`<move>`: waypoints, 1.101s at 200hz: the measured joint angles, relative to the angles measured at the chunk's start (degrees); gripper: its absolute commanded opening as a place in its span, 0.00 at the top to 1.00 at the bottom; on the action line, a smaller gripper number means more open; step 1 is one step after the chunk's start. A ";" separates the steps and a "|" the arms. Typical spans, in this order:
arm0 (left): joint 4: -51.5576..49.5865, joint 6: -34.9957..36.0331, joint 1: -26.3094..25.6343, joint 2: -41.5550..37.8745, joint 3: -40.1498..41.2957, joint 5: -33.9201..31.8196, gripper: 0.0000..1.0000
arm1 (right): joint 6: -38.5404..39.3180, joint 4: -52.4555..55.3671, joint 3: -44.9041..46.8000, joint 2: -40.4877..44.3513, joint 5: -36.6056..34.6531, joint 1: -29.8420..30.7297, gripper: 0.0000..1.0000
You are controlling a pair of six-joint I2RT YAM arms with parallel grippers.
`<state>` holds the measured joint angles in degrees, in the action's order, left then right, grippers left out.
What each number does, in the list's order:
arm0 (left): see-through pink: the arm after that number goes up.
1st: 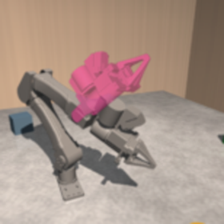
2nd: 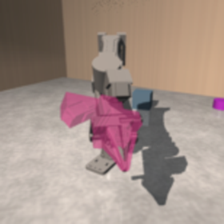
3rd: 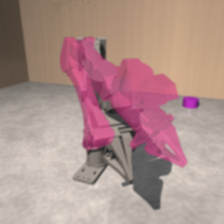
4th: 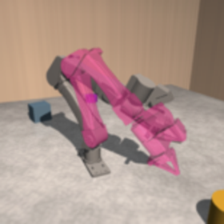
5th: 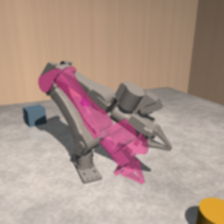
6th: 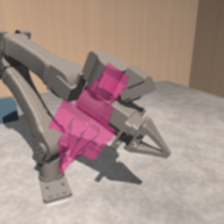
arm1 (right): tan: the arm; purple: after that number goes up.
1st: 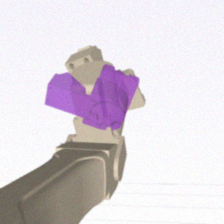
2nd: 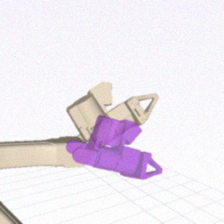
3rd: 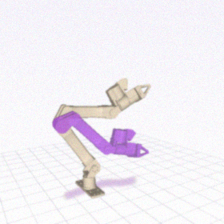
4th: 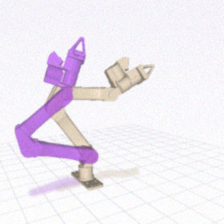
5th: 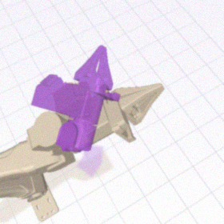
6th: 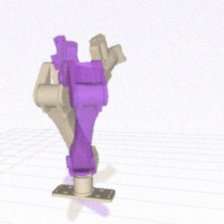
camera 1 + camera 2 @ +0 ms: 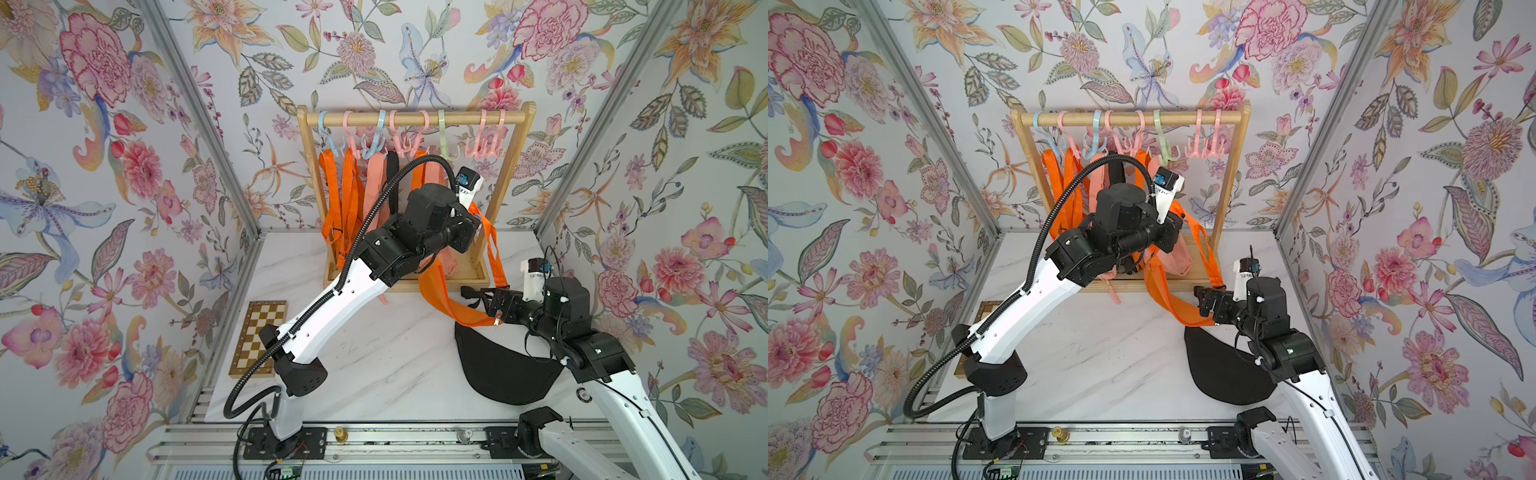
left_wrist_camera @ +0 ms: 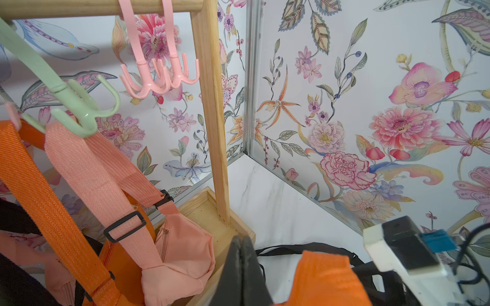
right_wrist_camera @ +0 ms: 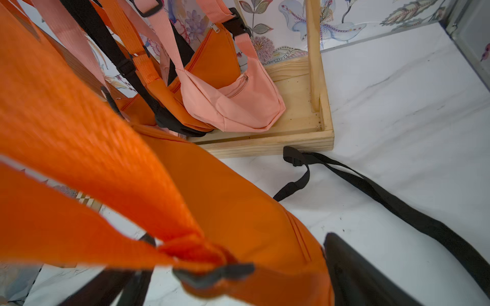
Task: Take the bag off the hook
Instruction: Place the bag inside the bag.
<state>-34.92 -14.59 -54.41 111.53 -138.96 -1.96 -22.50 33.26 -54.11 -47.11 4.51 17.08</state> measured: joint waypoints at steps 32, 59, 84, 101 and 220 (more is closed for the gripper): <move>0.15 0.02 0.00 -1.18 -0.24 0.13 0.98 | -1.77 -2.91 4.33 -1.42 -0.48 -0.22 0.16; 0.24 0.00 0.00 -1.62 -0.55 0.55 0.98 | -3.52 -8.50 6.40 -2.78 1.01 -1.86 0.26; 0.22 0.00 0.00 -2.43 -0.52 1.36 0.97 | -6.05 -15.98 8.50 -6.03 3.17 -3.21 0.57; 0.44 0.00 0.00 -3.89 0.33 1.33 0.97 | -7.67 -19.04 8.55 -8.59 4.87 -4.20 0.76; 8.37 -5.79 -0.20 -8.57 18.36 6.49 0.98 | -6.23 10.95 -13.70 -0.72 -0.59 -13.51 1.00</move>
<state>-26.55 -20.38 -54.61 102.96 -120.60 4.54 -28.73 44.21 -67.81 -47.83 3.92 3.57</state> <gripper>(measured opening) 0.047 0.092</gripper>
